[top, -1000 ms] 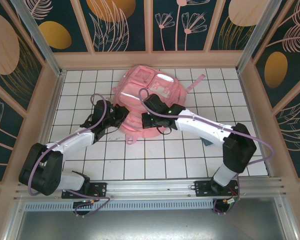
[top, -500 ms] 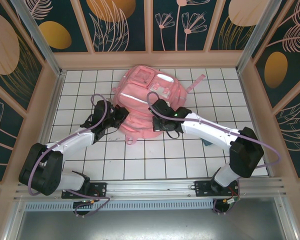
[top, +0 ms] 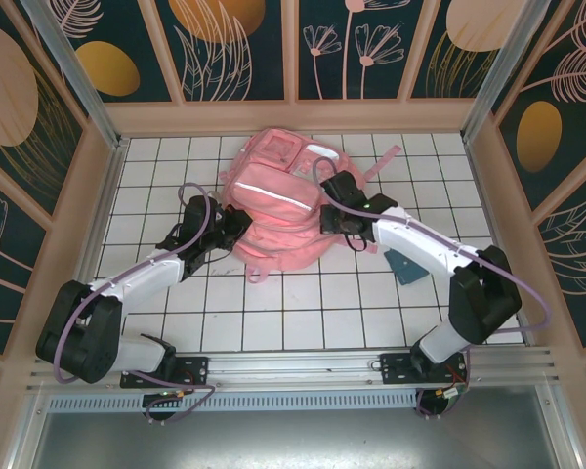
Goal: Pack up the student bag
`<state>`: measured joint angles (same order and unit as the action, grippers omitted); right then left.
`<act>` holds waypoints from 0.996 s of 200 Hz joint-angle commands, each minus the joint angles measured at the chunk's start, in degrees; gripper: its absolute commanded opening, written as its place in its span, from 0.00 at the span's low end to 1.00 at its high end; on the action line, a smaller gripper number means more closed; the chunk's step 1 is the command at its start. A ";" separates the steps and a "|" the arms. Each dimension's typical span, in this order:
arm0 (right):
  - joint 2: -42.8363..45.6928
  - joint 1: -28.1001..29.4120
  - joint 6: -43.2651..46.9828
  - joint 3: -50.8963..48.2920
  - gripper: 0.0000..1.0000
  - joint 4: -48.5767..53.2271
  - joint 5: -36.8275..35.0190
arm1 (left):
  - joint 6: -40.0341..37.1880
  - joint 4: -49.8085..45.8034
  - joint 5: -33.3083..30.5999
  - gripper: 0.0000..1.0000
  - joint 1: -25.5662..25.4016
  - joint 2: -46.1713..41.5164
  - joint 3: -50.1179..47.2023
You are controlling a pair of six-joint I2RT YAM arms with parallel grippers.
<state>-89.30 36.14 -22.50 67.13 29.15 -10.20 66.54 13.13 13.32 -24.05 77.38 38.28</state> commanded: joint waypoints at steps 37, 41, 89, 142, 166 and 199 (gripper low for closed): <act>-5.72 -9.74 5.53 4.18 0.00 -2.51 -3.70 | -5.38 -4.32 0.39 0.00 1.33 -3.41 0.14; -5.93 -10.18 5.18 4.38 0.00 -2.62 -3.71 | -5.53 -4.67 0.47 0.00 1.30 -3.60 0.04; -7.64 -12.23 3.77 6.62 0.01 -2.69 -0.59 | -8.75 -6.22 3.97 0.00 1.29 -4.70 -0.55; -4.23 -11.91 8.97 5.09 0.56 -3.60 13.83 | -13.09 -13.38 2.15 0.48 1.29 -5.90 2.32; -2.41 -10.08 13.60 3.65 0.60 -5.34 21.49 | -13.80 -15.77 -2.12 0.62 1.31 -7.13 3.27; -3.90 -7.24 18.90 4.18 0.61 -5.54 29.75 | -14.16 -17.84 -6.22 0.68 1.33 -8.34 3.64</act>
<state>-93.58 27.11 -9.67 71.35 24.88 10.48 54.00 -1.21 11.46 -22.92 70.48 40.34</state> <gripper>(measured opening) 0.605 0.668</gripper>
